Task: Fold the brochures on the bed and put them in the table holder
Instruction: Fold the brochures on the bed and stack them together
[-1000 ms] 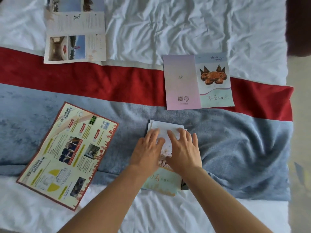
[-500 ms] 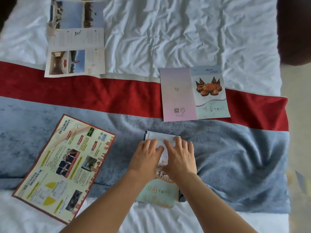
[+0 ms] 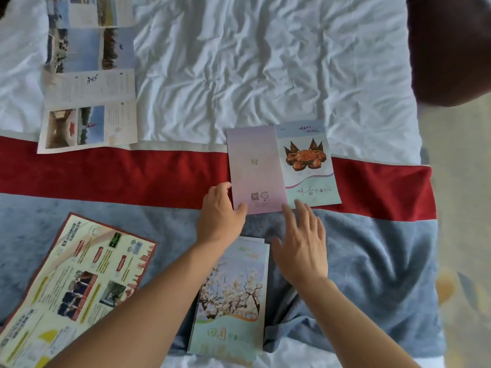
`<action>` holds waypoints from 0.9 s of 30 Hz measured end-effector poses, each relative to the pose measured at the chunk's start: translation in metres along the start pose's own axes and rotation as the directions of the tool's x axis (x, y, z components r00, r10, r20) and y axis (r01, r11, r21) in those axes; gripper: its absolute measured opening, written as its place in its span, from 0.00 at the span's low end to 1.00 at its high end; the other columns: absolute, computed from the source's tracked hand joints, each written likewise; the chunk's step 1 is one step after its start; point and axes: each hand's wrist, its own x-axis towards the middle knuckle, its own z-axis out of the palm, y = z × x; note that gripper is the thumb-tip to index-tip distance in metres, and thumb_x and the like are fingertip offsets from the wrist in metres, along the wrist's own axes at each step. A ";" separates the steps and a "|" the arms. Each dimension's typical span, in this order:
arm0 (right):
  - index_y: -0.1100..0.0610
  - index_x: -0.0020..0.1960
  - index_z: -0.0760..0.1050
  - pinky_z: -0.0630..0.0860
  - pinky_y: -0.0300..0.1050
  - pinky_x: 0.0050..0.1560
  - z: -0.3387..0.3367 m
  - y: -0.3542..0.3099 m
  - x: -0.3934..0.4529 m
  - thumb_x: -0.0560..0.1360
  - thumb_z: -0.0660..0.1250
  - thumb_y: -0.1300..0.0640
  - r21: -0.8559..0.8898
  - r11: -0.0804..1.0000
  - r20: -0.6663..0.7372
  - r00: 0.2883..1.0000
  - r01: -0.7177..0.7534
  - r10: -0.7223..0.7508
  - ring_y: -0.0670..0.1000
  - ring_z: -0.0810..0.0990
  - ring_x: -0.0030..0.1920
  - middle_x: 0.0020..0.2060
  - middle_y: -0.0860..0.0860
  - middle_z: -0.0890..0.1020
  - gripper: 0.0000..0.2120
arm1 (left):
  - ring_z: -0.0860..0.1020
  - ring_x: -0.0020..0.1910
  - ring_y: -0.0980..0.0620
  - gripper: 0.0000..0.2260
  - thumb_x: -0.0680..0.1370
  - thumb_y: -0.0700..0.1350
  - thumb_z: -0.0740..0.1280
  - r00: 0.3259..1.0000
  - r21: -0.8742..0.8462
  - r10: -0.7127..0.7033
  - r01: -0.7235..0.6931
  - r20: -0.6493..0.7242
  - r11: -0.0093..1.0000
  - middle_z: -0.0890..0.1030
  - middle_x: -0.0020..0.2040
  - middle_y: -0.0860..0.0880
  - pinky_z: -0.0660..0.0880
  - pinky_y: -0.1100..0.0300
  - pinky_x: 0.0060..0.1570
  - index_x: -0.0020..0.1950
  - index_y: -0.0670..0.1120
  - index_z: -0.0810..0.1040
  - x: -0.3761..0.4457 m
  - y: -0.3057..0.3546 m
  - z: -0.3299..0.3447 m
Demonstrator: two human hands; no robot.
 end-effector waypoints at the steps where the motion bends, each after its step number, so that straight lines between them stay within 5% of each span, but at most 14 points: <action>1: 0.54 0.78 0.59 0.54 0.57 0.77 -0.001 0.005 0.007 0.74 0.70 0.50 0.001 1.000 0.012 1.000 -0.019 0.019 0.59 0.55 0.78 0.78 0.58 0.60 0.36 | 0.72 0.61 0.46 0.23 0.76 0.48 0.69 0.999 -0.021 -0.032 0.032 -0.005 0.999 0.74 0.61 0.47 0.69 0.56 0.54 0.69 0.45 0.69 0.008 0.006 0.002; 5: 0.52 0.81 0.49 0.47 0.58 0.79 -0.001 0.024 0.034 0.78 0.65 0.44 -0.002 0.996 0.046 0.995 -0.094 0.094 0.58 0.44 0.80 0.81 0.57 0.49 0.39 | 0.75 0.62 0.46 0.26 0.77 0.49 0.67 0.979 -0.116 -0.205 0.206 0.019 0.972 0.76 0.65 0.48 0.70 0.55 0.55 0.73 0.46 0.66 0.035 0.024 0.012; 12: 0.54 0.80 0.52 0.47 0.59 0.78 -0.003 0.029 0.062 0.78 0.52 0.32 0.139 0.963 0.070 0.972 -0.232 0.224 0.58 0.50 0.80 0.79 0.57 0.56 0.39 | 0.79 0.53 0.46 0.16 0.77 0.38 0.62 0.876 -0.391 -0.474 0.470 0.093 0.791 0.81 0.53 0.49 0.77 0.49 0.55 0.64 0.47 0.73 0.060 0.032 0.022; 20: 0.53 0.78 0.57 0.52 0.59 0.77 -0.009 0.016 0.074 0.76 0.52 0.31 0.265 0.932 -0.007 0.966 -0.246 0.257 0.56 0.56 0.78 0.78 0.56 0.61 0.38 | 0.78 0.46 0.49 0.17 0.74 0.33 0.54 0.828 -0.579 -0.556 0.489 0.072 0.653 0.80 0.49 0.49 0.77 0.51 0.43 0.55 0.50 0.74 0.065 0.021 -0.003; 23: 0.54 0.77 0.59 0.63 0.57 0.72 -0.013 0.006 0.076 0.77 0.54 0.34 0.381 0.892 0.038 0.968 -0.244 0.249 0.56 0.66 0.73 0.74 0.57 0.67 0.36 | 0.78 0.47 0.48 0.18 0.73 0.34 0.54 0.840 -0.587 -0.541 0.463 0.051 0.664 0.81 0.50 0.48 0.77 0.52 0.42 0.55 0.49 0.76 0.065 0.011 -0.021; 27: 0.47 0.75 0.63 0.74 0.54 0.61 -0.019 -0.017 0.071 0.73 0.54 0.32 0.661 0.696 0.189 0.960 -0.280 0.206 0.51 0.75 0.63 0.66 0.50 0.77 0.35 | 0.78 0.45 0.54 0.17 0.75 0.36 0.58 0.884 -0.549 -0.463 0.421 0.069 0.722 0.81 0.48 0.51 0.72 0.57 0.38 0.58 0.50 0.77 0.058 0.003 -0.029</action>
